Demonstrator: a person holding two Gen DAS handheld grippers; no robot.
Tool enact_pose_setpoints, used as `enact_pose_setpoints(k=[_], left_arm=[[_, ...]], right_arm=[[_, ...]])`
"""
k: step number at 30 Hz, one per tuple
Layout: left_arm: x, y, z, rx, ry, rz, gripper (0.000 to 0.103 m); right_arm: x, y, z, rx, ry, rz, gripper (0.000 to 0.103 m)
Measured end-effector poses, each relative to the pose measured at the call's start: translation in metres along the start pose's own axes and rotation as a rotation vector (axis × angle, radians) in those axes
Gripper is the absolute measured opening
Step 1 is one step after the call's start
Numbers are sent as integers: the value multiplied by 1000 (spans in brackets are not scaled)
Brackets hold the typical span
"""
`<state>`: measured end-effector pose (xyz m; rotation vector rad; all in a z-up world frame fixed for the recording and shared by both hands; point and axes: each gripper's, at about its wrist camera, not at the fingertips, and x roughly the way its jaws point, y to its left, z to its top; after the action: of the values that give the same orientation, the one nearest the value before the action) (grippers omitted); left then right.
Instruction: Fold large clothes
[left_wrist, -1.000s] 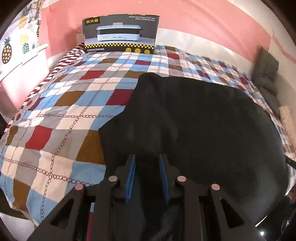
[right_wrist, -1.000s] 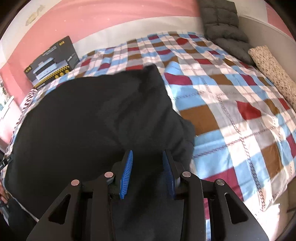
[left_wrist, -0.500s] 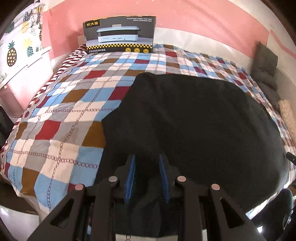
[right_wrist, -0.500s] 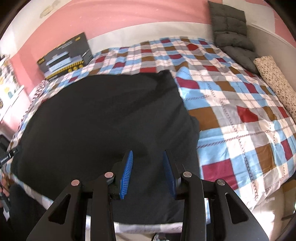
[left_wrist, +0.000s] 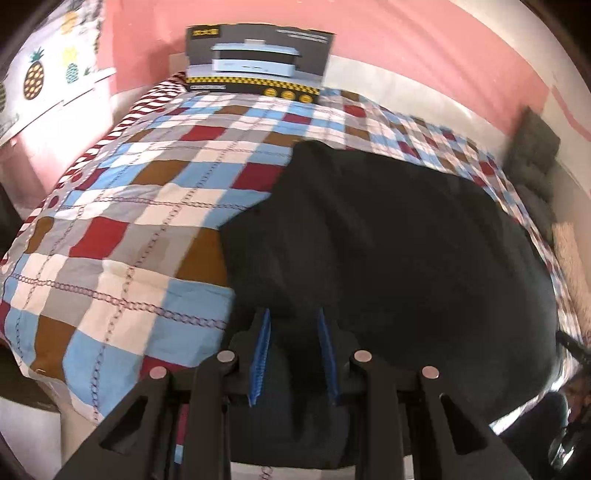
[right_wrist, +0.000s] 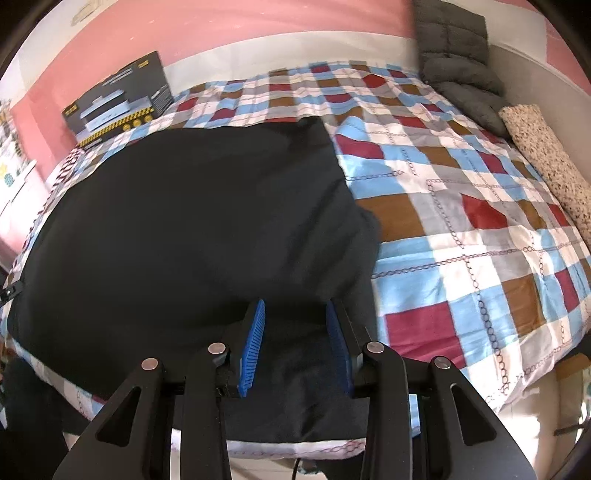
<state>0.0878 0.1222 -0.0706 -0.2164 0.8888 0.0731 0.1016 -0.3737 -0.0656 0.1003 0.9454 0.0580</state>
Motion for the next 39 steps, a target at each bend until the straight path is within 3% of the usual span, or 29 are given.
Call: enact_pose_setpoints(k=[4,8,12,16,21,26,28,31,39], left_arm=[[9,15,9,-43,18,37,31],[18,23,16,-73,34,8,37],[29,27,25,-110,63,-45,50],[45,31,34,-151,101,-103,58],[61,36,40,-179,129,-147,69],[82,52,39,-270,186,-241,83],[90,59,38,-313,215,-290,85],[99,65,38,-350,250,-334,89],[109,64,44,-360,268,-363,93]], right_arm=[[7,-11,5,24,2,-20,48],[17,-25,13,78,15,13,56],[27,-38,23,141,30,76,65],[41,-49,29,196,60,142,75],[56,-61,34,247,97,239,77],[79,-75,34,329,150,376,83],[90,-82,35,358,176,420,90],[99,-86,36,388,199,478,91],[108,-87,37,421,237,546,91]])
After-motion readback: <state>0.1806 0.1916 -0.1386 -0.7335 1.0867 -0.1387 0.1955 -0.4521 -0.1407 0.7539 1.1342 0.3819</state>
